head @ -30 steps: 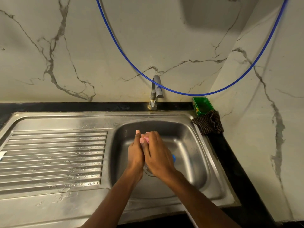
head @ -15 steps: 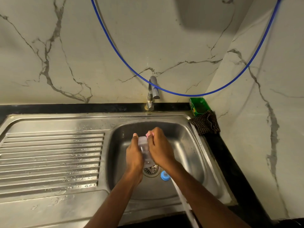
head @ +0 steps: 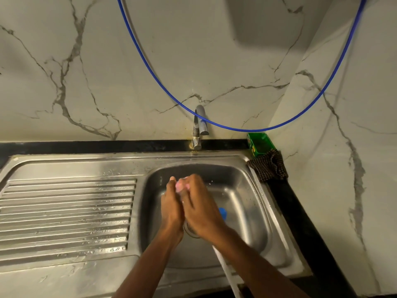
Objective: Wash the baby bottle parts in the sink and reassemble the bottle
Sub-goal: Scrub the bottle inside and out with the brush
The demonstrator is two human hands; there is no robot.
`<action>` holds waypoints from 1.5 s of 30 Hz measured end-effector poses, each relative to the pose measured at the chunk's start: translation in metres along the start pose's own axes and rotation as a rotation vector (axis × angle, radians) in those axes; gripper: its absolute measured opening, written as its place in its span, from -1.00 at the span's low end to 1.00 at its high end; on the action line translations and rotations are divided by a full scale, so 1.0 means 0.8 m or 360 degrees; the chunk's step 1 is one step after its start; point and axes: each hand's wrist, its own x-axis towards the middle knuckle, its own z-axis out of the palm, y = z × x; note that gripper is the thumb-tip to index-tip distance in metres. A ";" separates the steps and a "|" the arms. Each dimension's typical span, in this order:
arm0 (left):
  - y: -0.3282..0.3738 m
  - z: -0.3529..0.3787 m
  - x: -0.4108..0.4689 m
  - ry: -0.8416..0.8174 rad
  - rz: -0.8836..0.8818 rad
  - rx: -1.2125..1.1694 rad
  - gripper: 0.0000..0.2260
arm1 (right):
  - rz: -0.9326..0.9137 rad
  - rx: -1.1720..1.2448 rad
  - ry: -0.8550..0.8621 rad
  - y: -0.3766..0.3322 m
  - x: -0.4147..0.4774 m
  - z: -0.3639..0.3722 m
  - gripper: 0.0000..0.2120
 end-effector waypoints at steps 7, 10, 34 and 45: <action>-0.001 -0.014 -0.006 -0.0143 -0.0152 -0.0025 -0.51 | 0.0171 0.0001 0.0069 0.022 0.016 -0.001 -0.70; 0.003 -0.020 -0.004 -0.0181 -0.0177 0.0112 -0.48 | 0.0239 0.0072 0.0102 0.026 0.004 0.008 -0.67; 0.006 -0.005 0.002 0.0139 -0.0139 0.0182 -0.65 | 0.0030 -0.0085 0.0111 0.006 -0.004 0.011 -0.83; 0.000 -0.014 0.007 0.0019 -0.0104 0.0059 -0.59 | -0.0024 0.0048 0.0210 0.007 -0.008 0.012 -0.69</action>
